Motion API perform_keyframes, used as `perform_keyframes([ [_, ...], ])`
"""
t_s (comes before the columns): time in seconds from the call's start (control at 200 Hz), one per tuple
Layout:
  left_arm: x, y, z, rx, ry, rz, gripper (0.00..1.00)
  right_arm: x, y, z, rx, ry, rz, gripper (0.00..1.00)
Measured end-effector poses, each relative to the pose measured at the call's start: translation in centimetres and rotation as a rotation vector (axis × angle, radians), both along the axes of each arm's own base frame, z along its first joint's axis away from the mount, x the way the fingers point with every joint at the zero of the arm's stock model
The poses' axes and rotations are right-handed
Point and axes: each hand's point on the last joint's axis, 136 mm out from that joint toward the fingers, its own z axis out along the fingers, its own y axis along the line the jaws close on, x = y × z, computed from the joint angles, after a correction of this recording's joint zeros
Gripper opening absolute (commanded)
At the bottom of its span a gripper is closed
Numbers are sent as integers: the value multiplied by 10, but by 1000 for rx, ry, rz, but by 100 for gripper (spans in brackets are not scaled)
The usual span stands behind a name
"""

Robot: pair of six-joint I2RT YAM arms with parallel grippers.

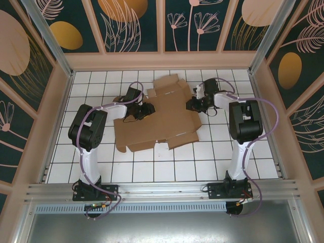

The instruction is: Fold the paper box

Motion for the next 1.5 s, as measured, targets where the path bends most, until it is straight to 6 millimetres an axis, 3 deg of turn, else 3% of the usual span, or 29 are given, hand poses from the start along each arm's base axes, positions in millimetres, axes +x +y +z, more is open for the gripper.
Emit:
perform_keyframes([
  [0.3,6,8,-1,15,-12,26,42,4,34,46,-220,-94,34,5],
  [0.606,8,11,-2,18,-10,40,40,-12,110,100,-327,-194,128,8],
  [0.826,9,10,-2,14,-12,42,39,-29,181,105,-378,-248,212,12],
  [0.961,9,9,-1,4,-11,44,39,-35,205,94,-425,-274,239,11],
  [1.216,9,1,0,-20,-15,29,41,-26,189,97,-492,-307,207,11],
  [1.501,8,1,-1,-21,-16,28,40,6,128,112,-663,-393,140,17],
])
